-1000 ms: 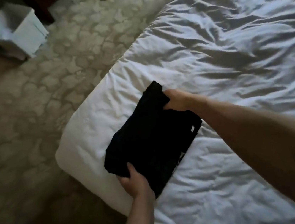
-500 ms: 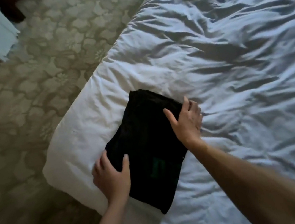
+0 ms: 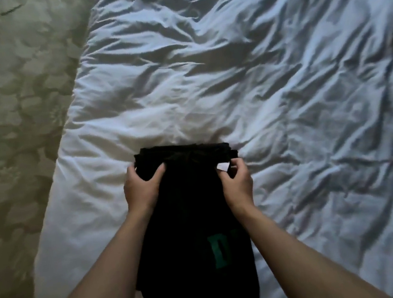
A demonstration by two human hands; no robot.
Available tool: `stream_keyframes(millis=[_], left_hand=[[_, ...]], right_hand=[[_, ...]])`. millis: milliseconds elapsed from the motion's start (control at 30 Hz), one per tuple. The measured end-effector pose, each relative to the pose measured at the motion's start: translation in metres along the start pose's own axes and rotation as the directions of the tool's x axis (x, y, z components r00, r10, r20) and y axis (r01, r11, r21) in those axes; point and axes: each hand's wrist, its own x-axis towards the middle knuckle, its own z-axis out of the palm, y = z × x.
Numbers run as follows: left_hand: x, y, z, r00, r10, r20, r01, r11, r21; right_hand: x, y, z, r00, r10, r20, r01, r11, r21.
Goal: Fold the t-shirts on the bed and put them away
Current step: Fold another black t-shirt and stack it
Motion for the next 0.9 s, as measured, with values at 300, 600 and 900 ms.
stream_keyframes(millis=[300, 600, 900], left_hand=[[0.031, 0.013, 0.014, 0.927, 0.370, 0.057, -0.374, 0.924, 0.080], [-0.037, -0.027, -0.001, 0.990, 0.139, -0.017, -0.127, 0.941, 0.313], [-0.103, -0.074, -0.018, 0.988, 0.114, 0.103, -0.153, 0.781, 0.606]], right_hand=[[0.024, 0.008, 0.003, 0.975, 0.146, -0.167, -0.129, 0.986, 0.109], [-0.062, 0.048, -0.027, 0.994, 0.100, -0.033, -0.105, 0.922, -0.372], [-0.113, 0.060, -0.025, 0.991, 0.107, 0.086, -0.040, 0.823, -0.567]])
